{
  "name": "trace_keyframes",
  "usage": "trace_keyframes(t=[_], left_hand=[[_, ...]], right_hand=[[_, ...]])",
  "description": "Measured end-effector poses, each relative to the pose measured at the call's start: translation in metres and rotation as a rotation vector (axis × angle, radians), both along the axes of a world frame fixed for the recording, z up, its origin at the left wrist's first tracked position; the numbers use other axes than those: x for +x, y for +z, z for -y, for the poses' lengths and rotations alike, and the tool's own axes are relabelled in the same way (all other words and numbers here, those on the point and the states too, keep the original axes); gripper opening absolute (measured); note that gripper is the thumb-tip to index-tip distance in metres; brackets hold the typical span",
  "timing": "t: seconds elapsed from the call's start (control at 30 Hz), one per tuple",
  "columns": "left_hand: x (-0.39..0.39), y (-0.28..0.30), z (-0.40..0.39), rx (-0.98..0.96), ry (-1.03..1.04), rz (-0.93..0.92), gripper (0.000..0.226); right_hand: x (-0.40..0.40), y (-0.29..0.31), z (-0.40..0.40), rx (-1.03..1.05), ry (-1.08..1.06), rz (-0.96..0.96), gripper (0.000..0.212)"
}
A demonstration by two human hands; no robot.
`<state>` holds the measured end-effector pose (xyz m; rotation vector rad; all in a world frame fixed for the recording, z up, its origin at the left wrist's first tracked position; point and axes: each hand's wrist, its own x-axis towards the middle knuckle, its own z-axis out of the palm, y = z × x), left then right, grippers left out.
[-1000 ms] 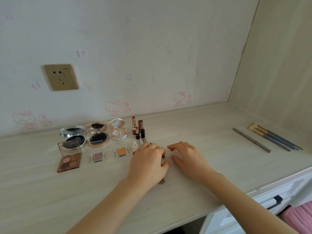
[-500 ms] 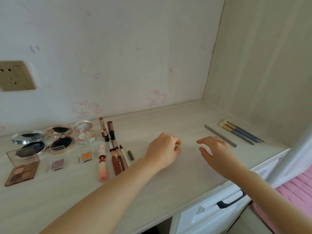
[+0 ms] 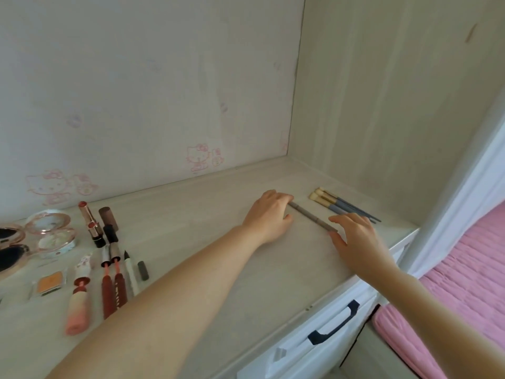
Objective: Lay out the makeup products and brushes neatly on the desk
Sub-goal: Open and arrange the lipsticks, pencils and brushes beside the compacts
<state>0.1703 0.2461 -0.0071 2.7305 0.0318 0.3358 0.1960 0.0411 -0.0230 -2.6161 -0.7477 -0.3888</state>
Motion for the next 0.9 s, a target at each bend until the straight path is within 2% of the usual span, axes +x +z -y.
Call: trace_keyframes(t=[0.17, 0.3, 0.73, 0.9], left_hand=[[0.017, -0.006, 0.0, -0.032, 0.041, -0.222, 0.057], [0.02, -0.01, 0.001, 0.009, 0.021, -0.272, 0.054], [-0.025, -0.006, -0.01, -0.173, 0.078, -0.209, 0.048], [-0.068, 0.003, -0.026, -0.437, 0.194, 0.03, 0.038]], right_hand=[[0.008, -0.006, -0.002, -0.02, -0.037, -0.053, 0.034], [0.007, -0.01, -0.006, 0.025, -0.052, -0.032, 0.028], [-0.032, 0.0, -0.011, 0.063, -0.023, -0.039, 0.028], [-0.061, 0.008, -0.028, 0.164, 0.025, -0.039, 0.024]])
